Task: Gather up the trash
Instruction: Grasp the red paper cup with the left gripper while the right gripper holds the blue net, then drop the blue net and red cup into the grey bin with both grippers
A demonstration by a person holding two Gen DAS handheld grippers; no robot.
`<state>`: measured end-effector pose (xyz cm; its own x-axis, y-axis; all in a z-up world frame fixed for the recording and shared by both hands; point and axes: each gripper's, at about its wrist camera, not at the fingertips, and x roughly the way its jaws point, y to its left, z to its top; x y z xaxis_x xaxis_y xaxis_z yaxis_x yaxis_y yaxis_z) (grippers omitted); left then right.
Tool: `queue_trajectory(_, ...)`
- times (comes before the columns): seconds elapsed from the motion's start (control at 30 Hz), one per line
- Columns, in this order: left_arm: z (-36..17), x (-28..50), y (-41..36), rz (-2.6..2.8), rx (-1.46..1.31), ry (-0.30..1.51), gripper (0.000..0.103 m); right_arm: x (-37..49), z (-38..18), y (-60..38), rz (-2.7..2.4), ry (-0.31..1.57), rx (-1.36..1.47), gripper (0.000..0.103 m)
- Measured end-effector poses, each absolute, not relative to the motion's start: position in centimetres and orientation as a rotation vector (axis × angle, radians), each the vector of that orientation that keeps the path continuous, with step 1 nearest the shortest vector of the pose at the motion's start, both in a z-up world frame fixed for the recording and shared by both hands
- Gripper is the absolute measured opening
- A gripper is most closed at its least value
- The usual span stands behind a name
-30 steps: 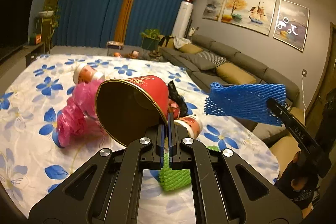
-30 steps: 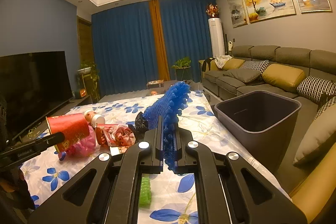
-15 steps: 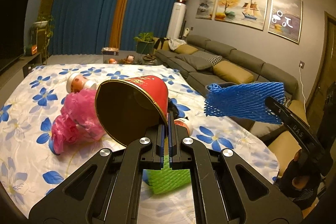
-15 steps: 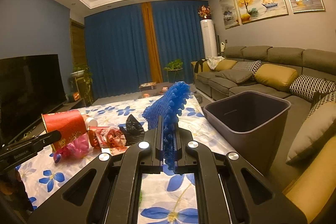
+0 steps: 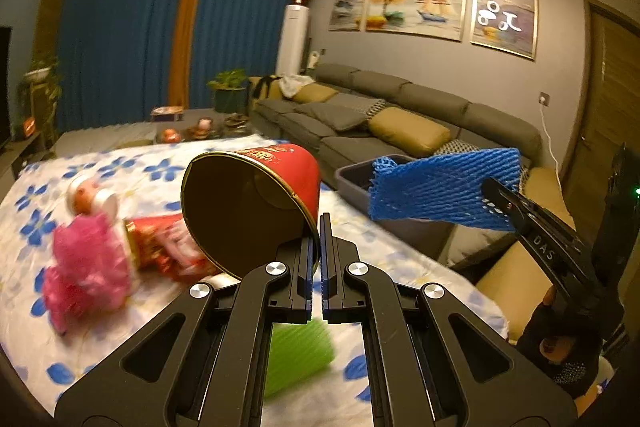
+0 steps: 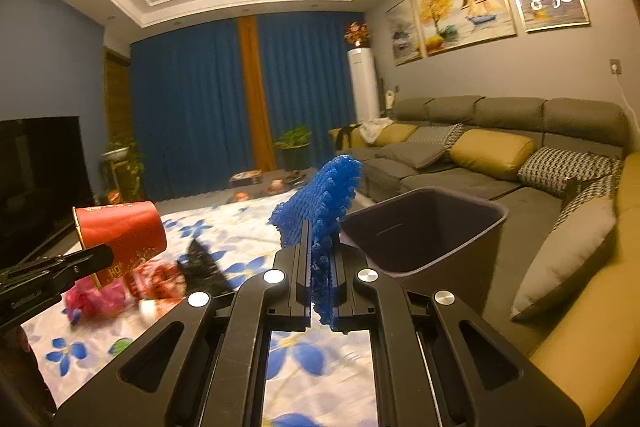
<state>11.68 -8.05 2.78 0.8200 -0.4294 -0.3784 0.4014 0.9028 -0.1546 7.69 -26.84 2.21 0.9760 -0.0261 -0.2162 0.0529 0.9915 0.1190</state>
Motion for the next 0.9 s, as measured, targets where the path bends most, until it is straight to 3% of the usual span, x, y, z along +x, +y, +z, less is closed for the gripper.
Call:
queue_trajectory(0.37,3.8,16.4,-17.2,-0.586,-0.015,0.402,0.002,10.2,2.7,-31.7,-0.175,0.182,0.118,0.008)
queue_trajectory(0.9,1.4,24.4,-26.4,-0.654,-0.014,0.476,0.002,15.9,0.2,-36.2,-0.220,0.272,0.145,0.008)
